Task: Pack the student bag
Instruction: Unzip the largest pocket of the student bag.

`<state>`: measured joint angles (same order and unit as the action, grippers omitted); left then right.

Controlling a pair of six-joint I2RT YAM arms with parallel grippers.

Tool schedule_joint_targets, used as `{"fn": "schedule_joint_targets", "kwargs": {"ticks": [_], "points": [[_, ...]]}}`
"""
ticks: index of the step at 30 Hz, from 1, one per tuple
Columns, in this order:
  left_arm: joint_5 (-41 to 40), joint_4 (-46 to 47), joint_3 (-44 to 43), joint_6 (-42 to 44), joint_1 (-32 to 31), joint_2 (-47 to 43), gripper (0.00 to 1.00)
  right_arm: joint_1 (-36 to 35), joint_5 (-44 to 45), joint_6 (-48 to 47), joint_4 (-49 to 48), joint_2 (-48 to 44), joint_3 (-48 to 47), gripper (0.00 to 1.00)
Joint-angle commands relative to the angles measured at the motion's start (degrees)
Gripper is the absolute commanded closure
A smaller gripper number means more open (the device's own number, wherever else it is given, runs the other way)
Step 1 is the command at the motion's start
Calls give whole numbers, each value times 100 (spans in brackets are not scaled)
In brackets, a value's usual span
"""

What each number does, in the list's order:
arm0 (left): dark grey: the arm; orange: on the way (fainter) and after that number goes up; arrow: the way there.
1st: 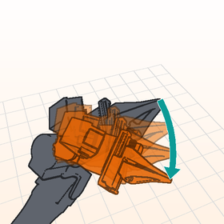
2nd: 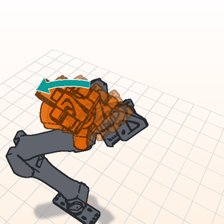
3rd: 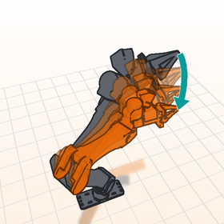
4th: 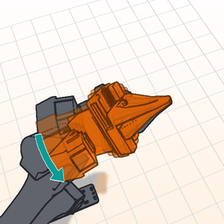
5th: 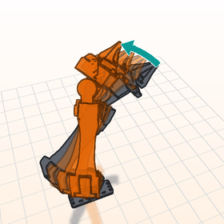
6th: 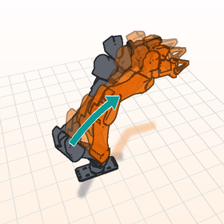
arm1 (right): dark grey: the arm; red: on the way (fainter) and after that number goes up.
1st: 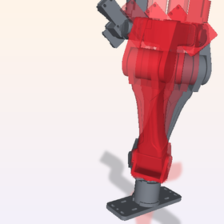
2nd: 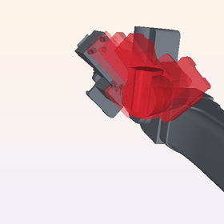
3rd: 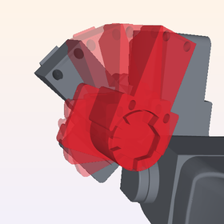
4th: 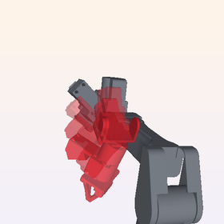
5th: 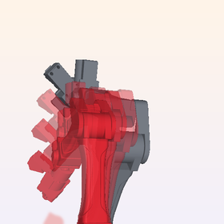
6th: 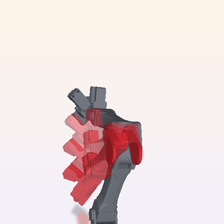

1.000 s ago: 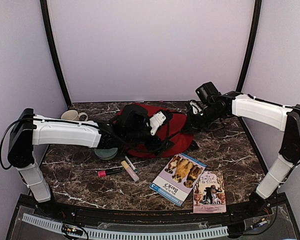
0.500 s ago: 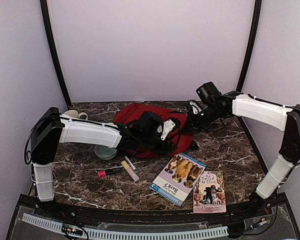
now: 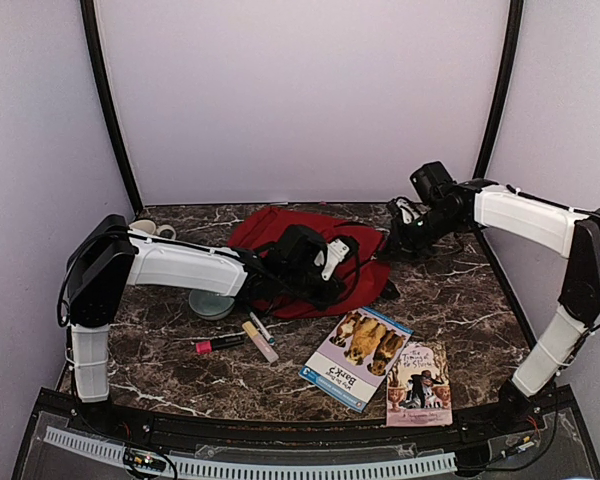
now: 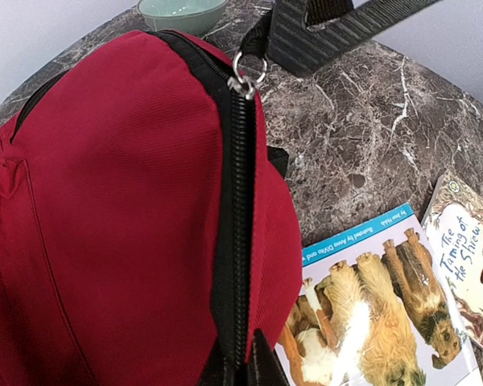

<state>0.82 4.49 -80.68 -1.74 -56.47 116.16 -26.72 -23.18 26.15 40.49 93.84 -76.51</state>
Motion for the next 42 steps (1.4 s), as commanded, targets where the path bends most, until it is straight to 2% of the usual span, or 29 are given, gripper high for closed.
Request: {"fn": "schedule_joint_targets", "kwargs": {"ticks": [1,7,17,27,32,38,42], "points": [[36,51,124,-63,-13,-249,100,509,7,-159,75,-200,-339,100],[-166,61,212,-7,-13,-330,100,905,46,-274,353,-157,-733,100],[-782,-29,97,139,-9,-656,100,1000,-88,-161,358,-122,-1185,100],[-838,-812,-980,793,154,-832,100,1002,-441,-5,494,-199,-1656,100],[-633,-1111,-834,1124,263,-1154,100,999,-585,110,346,-624,-1070,100],[-347,-972,18,1011,321,-1591,100,995,-549,214,32,-990,30,100],[-126,-954,478,879,321,-1739,100,988,-451,132,-5,-988,390,100]]}}
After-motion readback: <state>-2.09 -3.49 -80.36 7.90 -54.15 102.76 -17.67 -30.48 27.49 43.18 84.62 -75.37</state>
